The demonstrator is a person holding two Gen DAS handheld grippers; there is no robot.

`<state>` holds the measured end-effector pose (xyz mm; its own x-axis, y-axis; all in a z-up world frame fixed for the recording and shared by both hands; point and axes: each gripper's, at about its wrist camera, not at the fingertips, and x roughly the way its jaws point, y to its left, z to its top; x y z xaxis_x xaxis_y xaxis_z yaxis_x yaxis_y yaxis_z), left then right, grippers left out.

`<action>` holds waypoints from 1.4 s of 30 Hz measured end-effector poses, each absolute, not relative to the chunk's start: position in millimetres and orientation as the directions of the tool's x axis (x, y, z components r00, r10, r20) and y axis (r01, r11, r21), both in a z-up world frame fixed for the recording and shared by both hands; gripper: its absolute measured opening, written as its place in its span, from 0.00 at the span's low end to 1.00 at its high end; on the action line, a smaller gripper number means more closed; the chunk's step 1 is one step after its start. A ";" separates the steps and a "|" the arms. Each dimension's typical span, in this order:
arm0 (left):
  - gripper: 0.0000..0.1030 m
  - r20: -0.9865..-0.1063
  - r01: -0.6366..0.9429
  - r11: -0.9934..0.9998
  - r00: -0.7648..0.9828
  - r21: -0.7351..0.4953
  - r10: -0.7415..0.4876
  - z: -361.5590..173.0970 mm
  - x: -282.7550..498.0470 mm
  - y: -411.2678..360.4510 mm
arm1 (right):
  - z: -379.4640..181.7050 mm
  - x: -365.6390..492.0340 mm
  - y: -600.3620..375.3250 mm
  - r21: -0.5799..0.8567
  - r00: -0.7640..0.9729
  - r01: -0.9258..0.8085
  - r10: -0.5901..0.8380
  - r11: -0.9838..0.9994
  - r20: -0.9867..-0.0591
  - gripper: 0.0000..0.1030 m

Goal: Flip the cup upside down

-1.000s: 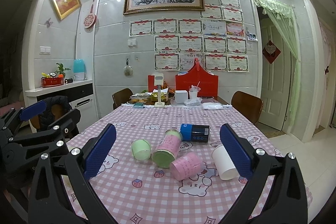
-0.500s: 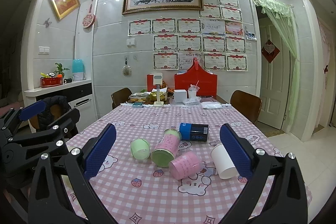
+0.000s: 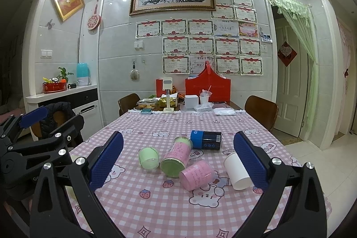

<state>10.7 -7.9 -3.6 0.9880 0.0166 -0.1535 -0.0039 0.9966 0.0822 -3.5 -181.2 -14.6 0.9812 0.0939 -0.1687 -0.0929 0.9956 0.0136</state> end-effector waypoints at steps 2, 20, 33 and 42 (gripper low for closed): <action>0.85 -0.157 -0.002 0.997 0.988 0.078 0.014 -3.2 11.0 -7.4 | -14.1 -2.8 -180.6 0.013 0.980 -0.094 0.095 0.996 -0.173 0.93; 0.85 -0.172 -0.003 0.997 0.985 0.078 0.017 -3.9 22.8 -3.5 | -10.0 6.2 -177.2 0.010 0.977 -0.096 0.096 0.995 -0.190 0.93; 0.85 -0.267 0.039 0.996 0.964 0.074 -0.017 -17.8 68.0 -7.6 | -20.2 40.8 -183.4 0.017 0.961 -0.107 0.107 0.994 -0.253 0.93; 0.85 -0.514 0.150 0.989 0.848 -0.003 -0.131 -48.1 138.5 0.3 | -42.9 86.6 -197.5 0.052 0.921 -0.114 0.125 0.992 -0.368 0.93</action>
